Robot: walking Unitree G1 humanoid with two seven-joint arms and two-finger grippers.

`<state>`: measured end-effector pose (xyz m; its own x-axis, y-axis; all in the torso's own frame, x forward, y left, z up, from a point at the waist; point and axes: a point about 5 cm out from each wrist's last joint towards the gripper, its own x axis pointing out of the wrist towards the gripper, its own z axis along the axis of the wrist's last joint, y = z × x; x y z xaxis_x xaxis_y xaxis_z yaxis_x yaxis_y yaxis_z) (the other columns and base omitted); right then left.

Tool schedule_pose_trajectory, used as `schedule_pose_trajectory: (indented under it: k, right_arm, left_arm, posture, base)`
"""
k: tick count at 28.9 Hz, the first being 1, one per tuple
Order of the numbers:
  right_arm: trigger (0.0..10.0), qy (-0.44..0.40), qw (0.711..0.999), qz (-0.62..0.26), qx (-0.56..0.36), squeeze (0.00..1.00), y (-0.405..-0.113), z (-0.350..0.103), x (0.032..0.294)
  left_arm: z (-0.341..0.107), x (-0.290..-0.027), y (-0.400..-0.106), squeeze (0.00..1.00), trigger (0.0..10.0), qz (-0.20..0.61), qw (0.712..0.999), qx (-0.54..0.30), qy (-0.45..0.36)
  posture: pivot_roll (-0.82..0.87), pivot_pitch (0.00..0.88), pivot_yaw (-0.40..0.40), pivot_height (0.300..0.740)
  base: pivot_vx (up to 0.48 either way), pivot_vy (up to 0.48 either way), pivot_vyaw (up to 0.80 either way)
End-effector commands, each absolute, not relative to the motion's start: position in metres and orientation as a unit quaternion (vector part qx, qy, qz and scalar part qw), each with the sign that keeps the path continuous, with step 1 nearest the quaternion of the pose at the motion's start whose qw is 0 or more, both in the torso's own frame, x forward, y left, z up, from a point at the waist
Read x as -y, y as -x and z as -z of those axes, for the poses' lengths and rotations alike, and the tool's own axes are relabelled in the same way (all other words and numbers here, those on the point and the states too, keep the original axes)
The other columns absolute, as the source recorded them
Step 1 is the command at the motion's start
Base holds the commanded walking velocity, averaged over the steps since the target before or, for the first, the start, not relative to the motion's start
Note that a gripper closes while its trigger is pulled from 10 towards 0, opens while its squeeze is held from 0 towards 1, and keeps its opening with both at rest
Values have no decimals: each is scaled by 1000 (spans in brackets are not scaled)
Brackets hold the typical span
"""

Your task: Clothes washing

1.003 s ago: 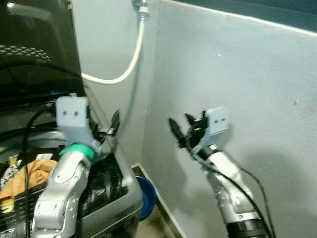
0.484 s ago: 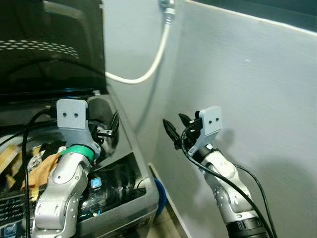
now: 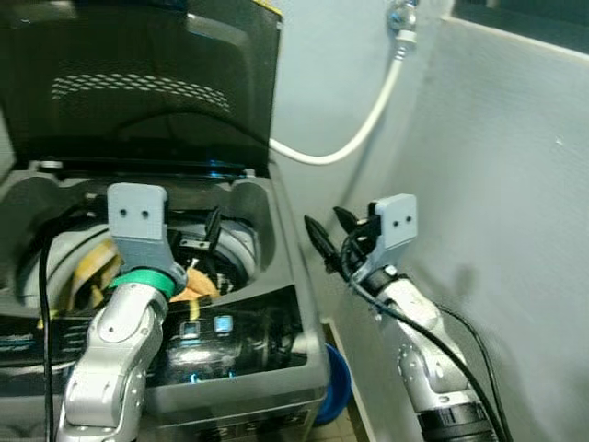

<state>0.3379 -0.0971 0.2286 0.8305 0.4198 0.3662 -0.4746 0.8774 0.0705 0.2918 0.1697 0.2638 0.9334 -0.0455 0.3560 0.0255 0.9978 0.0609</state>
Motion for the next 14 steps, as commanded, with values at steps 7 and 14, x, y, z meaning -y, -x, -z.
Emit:
schedule_pose_trajectory:
  k: [7, 14]
  right_arm:
    - [10000, -116, 951, -199, 205, 0, -339, -242, 104]
    - [10000, -123, 954, -166, 218, 0, -342, -248, 116]
  left_arm:
    - [-283, -165, -289, 0, 10000, 30, 973, 225, -30]
    - [-279, -164, -291, 0, 10000, 39, 976, 212, -34]
  posture:
    - [29, 2, -69, 740]
    - [29, 0, -64, 740]
  base:
    - [0, 0, 800]
    - [0, 0, 800]
